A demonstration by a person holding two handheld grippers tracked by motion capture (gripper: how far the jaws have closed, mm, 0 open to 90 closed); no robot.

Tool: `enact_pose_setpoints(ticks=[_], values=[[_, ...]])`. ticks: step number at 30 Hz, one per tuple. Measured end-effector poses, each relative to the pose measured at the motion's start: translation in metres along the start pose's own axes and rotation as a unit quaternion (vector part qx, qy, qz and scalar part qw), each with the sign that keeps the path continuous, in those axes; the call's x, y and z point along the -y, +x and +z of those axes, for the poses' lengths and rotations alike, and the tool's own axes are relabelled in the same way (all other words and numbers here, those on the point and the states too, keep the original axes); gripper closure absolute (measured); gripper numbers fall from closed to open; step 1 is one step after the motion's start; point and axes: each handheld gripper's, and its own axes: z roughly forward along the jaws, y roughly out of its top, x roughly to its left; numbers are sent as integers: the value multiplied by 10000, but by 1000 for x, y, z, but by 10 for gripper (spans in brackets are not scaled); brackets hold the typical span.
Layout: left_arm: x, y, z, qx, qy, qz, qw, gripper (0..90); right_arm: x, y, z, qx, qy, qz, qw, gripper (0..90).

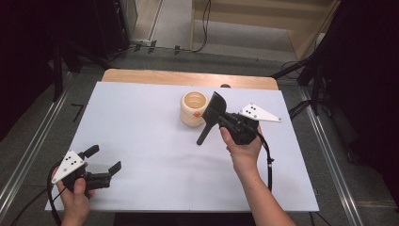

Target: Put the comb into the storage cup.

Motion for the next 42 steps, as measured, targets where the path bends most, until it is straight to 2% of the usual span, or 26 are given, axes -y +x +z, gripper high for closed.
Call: enact_pose_setpoints(ticks=[12,22,30,42], values=[[5,13,-12,-81,-21,-66,9999,0,-11,-5,7,34,-38,-53,10000,833],[8,23,-22,-182,-163,-204,9995,0,-20,-11,14,48,-45,-10,10000,833],[10,21,-19,-124,-137,-147,9997,0,-32,-15,20,102,-94,-54,9999,833],[12,21,-19,-116,-155,-166,9997,0,-49,-19,28,146,-191,-124,9996,833]])
